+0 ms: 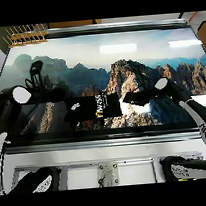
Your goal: Fold the clothes and pants, and hang the long-sleeved shirts on hangers.
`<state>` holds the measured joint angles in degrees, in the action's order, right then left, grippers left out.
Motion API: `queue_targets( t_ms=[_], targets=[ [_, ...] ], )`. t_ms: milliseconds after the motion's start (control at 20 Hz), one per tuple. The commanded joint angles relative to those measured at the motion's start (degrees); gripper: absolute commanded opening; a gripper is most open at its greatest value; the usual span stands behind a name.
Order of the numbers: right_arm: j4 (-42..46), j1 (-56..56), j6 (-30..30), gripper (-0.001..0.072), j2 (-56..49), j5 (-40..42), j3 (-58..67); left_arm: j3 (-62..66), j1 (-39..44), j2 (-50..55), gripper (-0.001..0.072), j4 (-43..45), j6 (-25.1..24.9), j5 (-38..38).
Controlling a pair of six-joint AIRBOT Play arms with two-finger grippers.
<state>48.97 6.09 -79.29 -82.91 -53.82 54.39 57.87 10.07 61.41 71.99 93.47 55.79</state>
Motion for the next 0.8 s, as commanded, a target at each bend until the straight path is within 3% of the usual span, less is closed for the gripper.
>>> queue_targets(
  t_ms=[0, 100, 400, 450, 500, 550, 600, 750],
  targets=[
    [-13.46, -3.8, 10.6, 0.0667, -4.55, 0.07, -4.35, -2.73, 4.22, -1.2, 0.0005, 0.0, 0.87, -1.97],
    [-22.97, -1.18, 17.42, 0.066, -8.15, 1.16, -3.63, -2.73, 5.42, -1.2, 0.0005, 0.0, 2.82, -2.1],
    [-30.93, 9.7, 19.67, 0.065, -15.98, 6.27, 4.09, -2.73, 5.81, -1.2, 0.0005, -0.04, 5.57, -2.12],
    [-32.2, 10.86, 21.14, 0.0505, -16.37, 7.39, 5.11, -2.73, 5.81, -1.2, 0.0005, -0.04, 5.57, -1.97],
    [-32.61, 11.72, 22.84, 0.0244, -16.37, 8.24, 5.99, -2.73, 5.84, -1.2, 0.0005, -0.07, 5.57, -1.68],
    [-32.54, 11.98, 24.63, 0.0076, -16.33, 8.33, 6.93, -2.73, 5.84, -1.2, 0.0005, -0.09, 5.57, -1.29],
    [-32.26, 11.56, 25.97, 0.0014, -16.13, 7.43, 7.82, -2.73, 5.81, -1.2, 0.0005, -0.07, 5.57, -0.85],
    [-24.15, 5.95, 22.64, 0.0013, -12.04, 6.43, 10.29, -2.75, 5.81, -1.2, 0.0006, -0.04, 5.57, 0.26]
  ],
)
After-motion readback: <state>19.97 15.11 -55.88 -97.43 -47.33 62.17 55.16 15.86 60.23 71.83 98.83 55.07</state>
